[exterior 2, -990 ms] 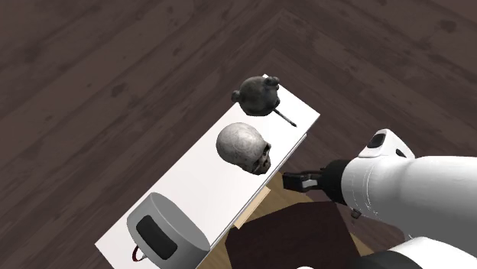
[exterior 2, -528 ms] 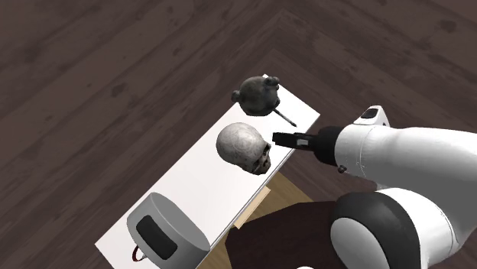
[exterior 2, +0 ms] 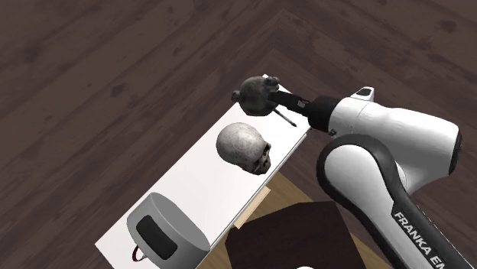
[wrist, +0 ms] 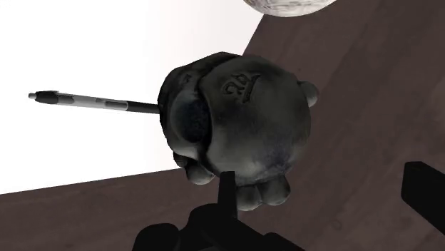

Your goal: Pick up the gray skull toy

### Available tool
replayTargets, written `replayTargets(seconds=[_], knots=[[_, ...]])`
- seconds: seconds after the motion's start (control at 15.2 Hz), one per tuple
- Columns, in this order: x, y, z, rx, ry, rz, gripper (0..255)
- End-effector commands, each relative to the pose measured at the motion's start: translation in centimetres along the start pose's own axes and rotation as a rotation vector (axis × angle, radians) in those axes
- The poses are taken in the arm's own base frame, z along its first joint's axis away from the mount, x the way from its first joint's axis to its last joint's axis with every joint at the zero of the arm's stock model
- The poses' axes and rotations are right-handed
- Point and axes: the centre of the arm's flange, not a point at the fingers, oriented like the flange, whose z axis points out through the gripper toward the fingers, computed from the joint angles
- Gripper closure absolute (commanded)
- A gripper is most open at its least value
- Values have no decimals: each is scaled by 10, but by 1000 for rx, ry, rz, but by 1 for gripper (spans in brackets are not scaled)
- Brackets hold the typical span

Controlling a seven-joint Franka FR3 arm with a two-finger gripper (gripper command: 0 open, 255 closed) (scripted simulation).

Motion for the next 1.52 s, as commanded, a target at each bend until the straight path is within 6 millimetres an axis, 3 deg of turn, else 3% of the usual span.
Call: replayTargets(seconds=[0.0, 0.26, 0.86, 0.92, 1.45], knots=[[15, 12, 15, 56, 61, 45, 0], [44, 26, 40, 170, 167, 121, 0], [26, 53, 64, 170, 167, 121, 0], [26, 53, 64, 170, 167, 121, 255], [26, 53, 64, 170, 167, 121, 255]])
